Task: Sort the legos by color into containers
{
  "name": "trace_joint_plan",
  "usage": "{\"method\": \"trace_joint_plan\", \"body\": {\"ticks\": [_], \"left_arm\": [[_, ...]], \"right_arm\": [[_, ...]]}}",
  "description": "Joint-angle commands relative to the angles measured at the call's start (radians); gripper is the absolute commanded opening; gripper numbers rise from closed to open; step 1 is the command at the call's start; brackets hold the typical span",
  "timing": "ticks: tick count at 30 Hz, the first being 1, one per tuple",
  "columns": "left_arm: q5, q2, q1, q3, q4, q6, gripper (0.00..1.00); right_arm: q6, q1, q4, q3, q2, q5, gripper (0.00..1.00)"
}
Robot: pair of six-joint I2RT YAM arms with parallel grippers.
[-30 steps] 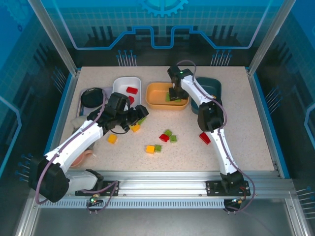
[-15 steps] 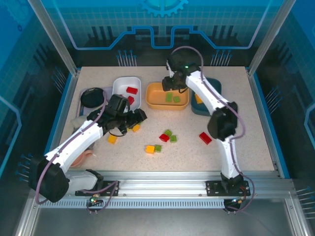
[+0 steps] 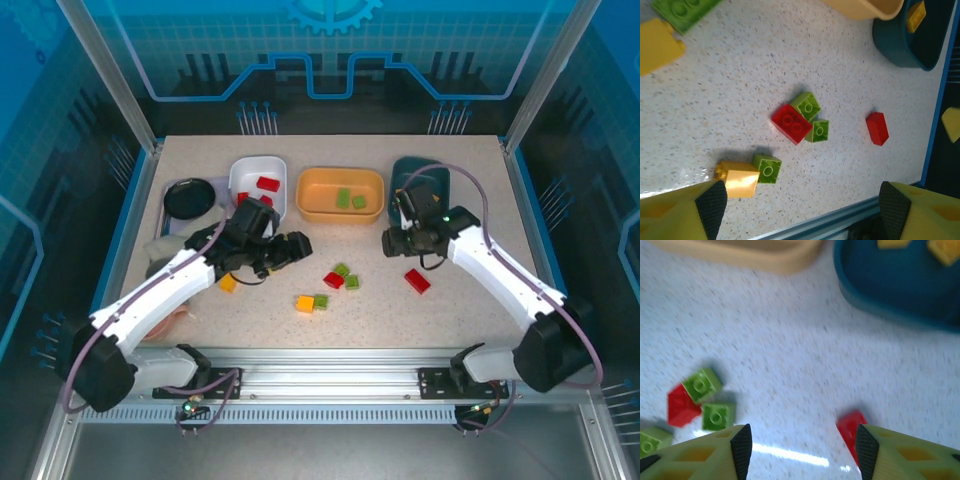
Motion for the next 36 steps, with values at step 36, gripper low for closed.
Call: {"method": "trace_joint_plan", "body": {"ticks": [36], "left_arm": [[0.103,1.211,-0.385,1.195,-0.223,-0.727,0.78]], "right_arm": [[0.139,0.006,-0.220,-0.104,-0.592,0.023,0.62]]}}
